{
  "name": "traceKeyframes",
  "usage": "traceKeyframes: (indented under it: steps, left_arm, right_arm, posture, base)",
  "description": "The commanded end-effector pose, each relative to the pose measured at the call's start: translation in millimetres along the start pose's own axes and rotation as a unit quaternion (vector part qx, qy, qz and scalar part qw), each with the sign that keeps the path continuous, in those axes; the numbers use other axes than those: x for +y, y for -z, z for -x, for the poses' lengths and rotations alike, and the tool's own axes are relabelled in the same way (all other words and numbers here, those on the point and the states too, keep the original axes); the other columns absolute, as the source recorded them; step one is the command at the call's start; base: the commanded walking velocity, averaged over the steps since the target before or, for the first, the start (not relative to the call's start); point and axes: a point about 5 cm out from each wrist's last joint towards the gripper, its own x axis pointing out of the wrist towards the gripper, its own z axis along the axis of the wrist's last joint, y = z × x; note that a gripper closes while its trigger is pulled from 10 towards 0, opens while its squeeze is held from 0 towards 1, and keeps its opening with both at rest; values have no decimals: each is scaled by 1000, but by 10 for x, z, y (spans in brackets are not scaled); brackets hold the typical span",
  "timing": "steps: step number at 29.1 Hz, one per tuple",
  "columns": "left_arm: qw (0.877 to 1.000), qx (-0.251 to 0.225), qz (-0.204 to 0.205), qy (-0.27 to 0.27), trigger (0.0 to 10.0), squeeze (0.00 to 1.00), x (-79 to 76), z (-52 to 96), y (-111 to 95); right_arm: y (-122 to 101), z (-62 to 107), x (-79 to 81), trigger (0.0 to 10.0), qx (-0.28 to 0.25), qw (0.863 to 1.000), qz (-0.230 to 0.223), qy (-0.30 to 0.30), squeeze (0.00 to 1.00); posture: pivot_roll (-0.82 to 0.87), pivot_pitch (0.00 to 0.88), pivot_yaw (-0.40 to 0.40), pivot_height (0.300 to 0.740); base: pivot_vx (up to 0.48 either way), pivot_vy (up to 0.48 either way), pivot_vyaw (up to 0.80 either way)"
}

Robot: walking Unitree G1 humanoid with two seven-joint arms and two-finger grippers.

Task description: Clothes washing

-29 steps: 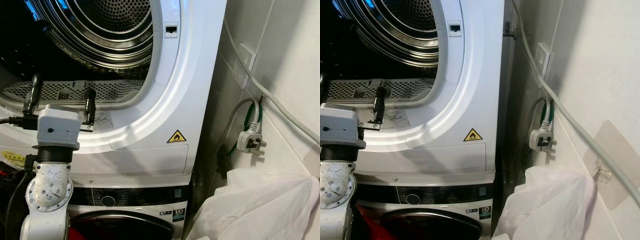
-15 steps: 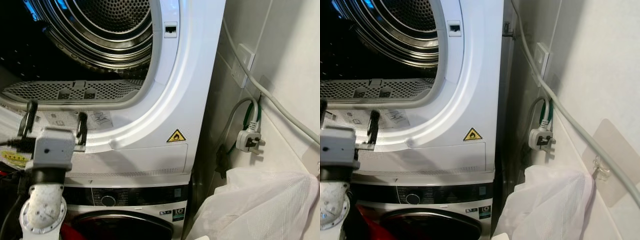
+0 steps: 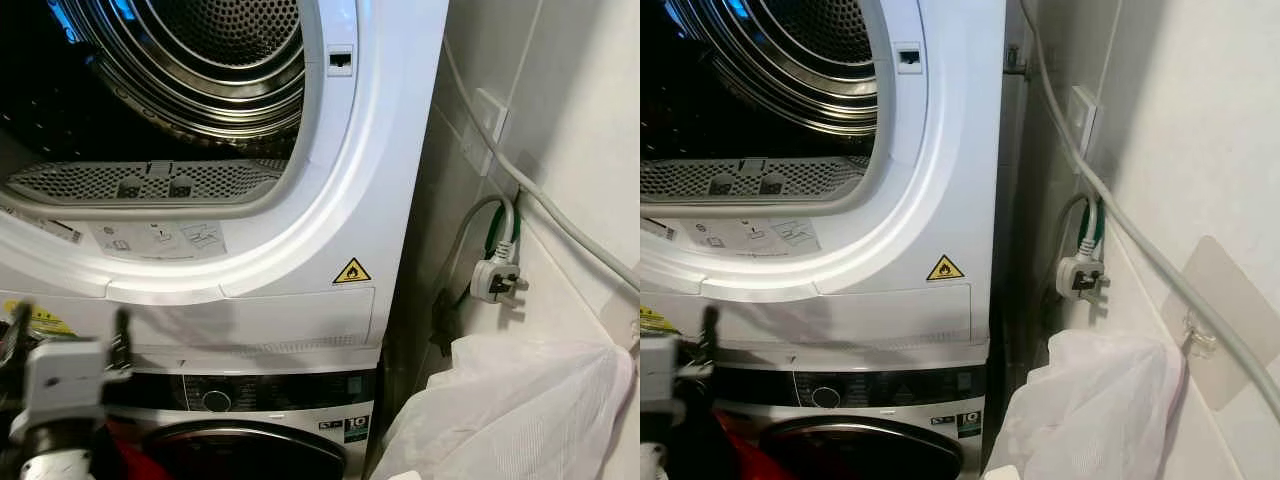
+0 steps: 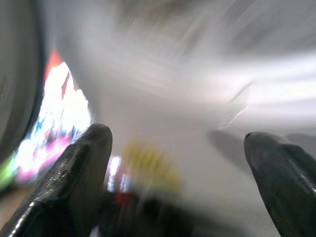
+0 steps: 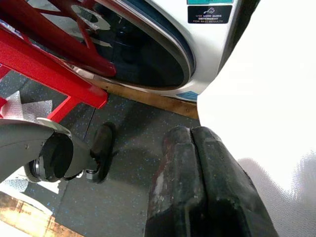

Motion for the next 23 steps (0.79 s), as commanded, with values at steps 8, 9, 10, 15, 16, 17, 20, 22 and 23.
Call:
traceKeyframes:
  steps: [8,9,10,15,16,17,20,22,23]
  left_arm:
    - [989,111,78,-55,10000,0,237,-115,381]
    - [988,117,86,-49,10000,0,218,-136,393]
    - [987,122,92,-44,10000,0,204,-150,402]
    - [996,55,40,55,10000,0,7,-215,269]
    - [997,43,36,57,10000,0,-19,-216,249]
    - [997,43,36,57,10000,0,-19,-216,249]
    - [997,18,26,68,10000,0,-75,-215,177]
    - [992,-27,-4,125,10000,0,-207,-198,55]
    - [980,-53,-21,189,10000,0,-345,-156,-17]
  right_arm:
    - [6,-7,37,10000,4,1000,-8,-3,0]
    - [6,-7,37,10000,4,1000,-8,-3,0]
    - [6,-7,37,10000,4,1000,-7,-3,0]
    - [-4,-10,38,10000,3,1000,-3,-3,0]
    - [-4,-9,38,10000,3,1000,-3,-2,0]
    - [-4,-9,38,10000,3,1000,-3,-2,0]
    - [-2,-9,35,10000,3,1000,-3,0,0]
    - [4,-6,28,10000,4,1000,-7,2,0]
    - [6,-6,27,10000,4,1000,-7,2,0]
  posture:
    - [173,0,69,740]
    - [173,0,69,740]
    - [173,0,69,740]
    - [160,0,72,740]
    - [157,0,73,740]
    - [157,0,73,740]
    - [152,0,72,740]
    - [156,0,70,740]
    - [162,0,67,740]
  base:
    - [0,0,0]
    - [0,0,0]
    - [0,0,0]
    - [0,0,0]
    - [0,0,0]
    - [0,0,0]
    - [0,0,0]
    - [0,0,0]
    - [0,0,0]
